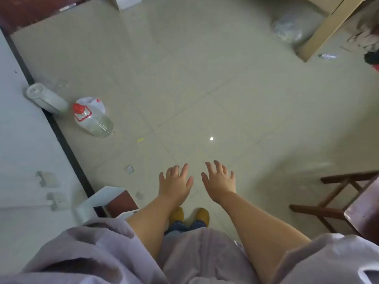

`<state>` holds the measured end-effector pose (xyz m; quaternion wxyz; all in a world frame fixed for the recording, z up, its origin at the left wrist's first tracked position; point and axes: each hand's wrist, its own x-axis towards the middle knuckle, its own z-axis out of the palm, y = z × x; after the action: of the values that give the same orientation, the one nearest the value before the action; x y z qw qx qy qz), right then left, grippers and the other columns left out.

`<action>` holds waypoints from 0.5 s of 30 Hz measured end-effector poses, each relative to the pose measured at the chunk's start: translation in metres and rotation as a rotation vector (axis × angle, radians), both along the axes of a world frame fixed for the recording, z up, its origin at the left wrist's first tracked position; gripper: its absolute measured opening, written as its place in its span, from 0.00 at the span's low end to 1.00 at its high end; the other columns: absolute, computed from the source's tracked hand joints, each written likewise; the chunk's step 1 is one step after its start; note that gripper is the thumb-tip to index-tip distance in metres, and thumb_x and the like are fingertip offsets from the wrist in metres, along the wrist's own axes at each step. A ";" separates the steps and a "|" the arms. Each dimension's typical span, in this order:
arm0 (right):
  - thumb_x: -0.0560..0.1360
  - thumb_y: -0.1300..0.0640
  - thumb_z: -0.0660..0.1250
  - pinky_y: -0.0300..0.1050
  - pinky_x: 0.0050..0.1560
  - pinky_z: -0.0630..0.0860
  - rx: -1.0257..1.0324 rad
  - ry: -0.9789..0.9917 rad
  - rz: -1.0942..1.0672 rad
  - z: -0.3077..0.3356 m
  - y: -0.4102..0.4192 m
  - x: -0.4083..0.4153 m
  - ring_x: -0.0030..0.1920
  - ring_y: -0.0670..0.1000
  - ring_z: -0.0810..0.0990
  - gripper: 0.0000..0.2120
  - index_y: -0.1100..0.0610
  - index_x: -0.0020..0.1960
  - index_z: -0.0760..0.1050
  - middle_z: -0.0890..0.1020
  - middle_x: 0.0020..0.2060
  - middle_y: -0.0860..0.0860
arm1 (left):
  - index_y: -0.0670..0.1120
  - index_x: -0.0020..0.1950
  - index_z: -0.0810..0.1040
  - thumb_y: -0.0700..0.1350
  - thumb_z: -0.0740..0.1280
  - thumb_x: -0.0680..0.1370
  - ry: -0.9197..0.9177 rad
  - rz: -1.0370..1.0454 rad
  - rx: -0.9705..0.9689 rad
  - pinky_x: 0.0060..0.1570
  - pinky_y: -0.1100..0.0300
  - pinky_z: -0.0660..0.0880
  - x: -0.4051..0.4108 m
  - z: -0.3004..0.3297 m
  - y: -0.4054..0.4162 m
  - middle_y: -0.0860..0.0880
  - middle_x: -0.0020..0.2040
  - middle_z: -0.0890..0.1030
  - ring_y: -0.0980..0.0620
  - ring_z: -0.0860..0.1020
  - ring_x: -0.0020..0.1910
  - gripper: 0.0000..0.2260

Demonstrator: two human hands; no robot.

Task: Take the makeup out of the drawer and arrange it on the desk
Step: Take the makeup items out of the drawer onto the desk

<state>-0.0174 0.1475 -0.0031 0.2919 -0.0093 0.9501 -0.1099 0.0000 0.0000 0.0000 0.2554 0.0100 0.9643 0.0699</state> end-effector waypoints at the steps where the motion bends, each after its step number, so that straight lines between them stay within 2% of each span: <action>1: 0.81 0.42 0.43 0.62 0.74 0.50 -0.001 -0.013 -0.005 0.000 0.002 -0.006 0.76 0.55 0.53 0.25 0.47 0.76 0.48 0.52 0.76 0.51 | 0.50 0.76 0.53 0.57 0.46 0.82 0.003 0.021 0.013 0.68 0.46 0.61 -0.006 0.000 0.001 0.45 0.73 0.64 0.45 0.63 0.71 0.24; 9: 0.81 0.42 0.44 0.61 0.72 0.54 0.005 -0.024 0.032 0.007 0.010 -0.080 0.75 0.54 0.55 0.25 0.48 0.76 0.49 0.55 0.75 0.52 | 0.50 0.75 0.57 0.56 0.47 0.82 0.088 0.053 -0.015 0.64 0.49 0.66 -0.078 0.001 0.002 0.46 0.69 0.68 0.46 0.67 0.66 0.22; 15: 0.81 0.42 0.43 0.60 0.72 0.54 0.032 -0.002 0.044 0.011 0.002 -0.172 0.74 0.54 0.56 0.25 0.48 0.76 0.50 0.55 0.75 0.51 | 0.51 0.74 0.58 0.56 0.48 0.82 0.141 0.056 -0.031 0.63 0.49 0.66 -0.172 0.002 -0.007 0.46 0.68 0.69 0.46 0.68 0.65 0.22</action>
<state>-0.1895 0.1496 0.0078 0.2952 -0.0256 0.9510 -0.0883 -0.1722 -0.0067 0.0018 0.1849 -0.0161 0.9807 0.0612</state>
